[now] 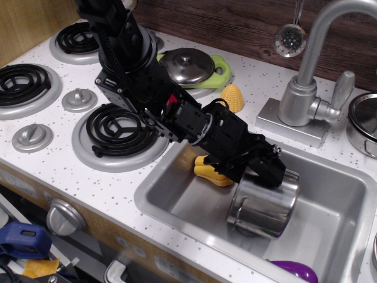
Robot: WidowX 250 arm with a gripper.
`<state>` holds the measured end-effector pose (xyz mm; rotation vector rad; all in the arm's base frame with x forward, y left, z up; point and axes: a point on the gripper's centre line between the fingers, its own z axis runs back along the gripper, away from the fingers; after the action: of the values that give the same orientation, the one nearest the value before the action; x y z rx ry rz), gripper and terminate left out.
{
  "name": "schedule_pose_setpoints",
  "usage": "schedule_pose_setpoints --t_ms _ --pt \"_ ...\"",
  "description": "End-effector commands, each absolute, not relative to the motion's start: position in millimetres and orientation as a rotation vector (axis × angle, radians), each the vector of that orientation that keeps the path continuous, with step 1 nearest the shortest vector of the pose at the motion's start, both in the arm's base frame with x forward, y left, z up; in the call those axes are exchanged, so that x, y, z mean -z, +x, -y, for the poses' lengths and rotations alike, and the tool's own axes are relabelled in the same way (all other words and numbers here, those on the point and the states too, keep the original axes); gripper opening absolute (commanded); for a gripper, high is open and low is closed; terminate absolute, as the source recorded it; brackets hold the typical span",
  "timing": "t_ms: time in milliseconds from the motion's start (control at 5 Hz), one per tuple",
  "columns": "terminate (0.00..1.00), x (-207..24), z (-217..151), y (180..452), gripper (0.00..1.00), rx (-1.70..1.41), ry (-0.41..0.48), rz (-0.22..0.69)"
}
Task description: Flip pot upright in sink
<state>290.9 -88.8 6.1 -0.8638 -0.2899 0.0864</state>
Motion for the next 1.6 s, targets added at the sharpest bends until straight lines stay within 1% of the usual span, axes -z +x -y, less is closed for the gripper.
schedule_pose_setpoints --t_ms 0,200,400,600,800,1000,1400 --pt "0.00 -12.6 87.5 295.0 0.00 -0.073 -0.879 0.331" --pt "0.00 -16.5 90.9 295.3 0.00 -0.080 -0.786 0.318" --pt "0.00 -23.6 90.9 295.0 0.00 -0.093 -0.615 0.283" --pt "0.00 -24.9 88.2 293.0 0.00 -0.076 -0.504 0.262" --pt "0.00 -21.2 81.5 289.8 1.00 -0.020 -0.404 0.258" --pt "0.00 -17.9 81.1 288.0 1.00 0.019 -0.326 0.262" --pt "0.00 -17.9 81.1 288.0 1.00 0.019 -0.326 0.262"
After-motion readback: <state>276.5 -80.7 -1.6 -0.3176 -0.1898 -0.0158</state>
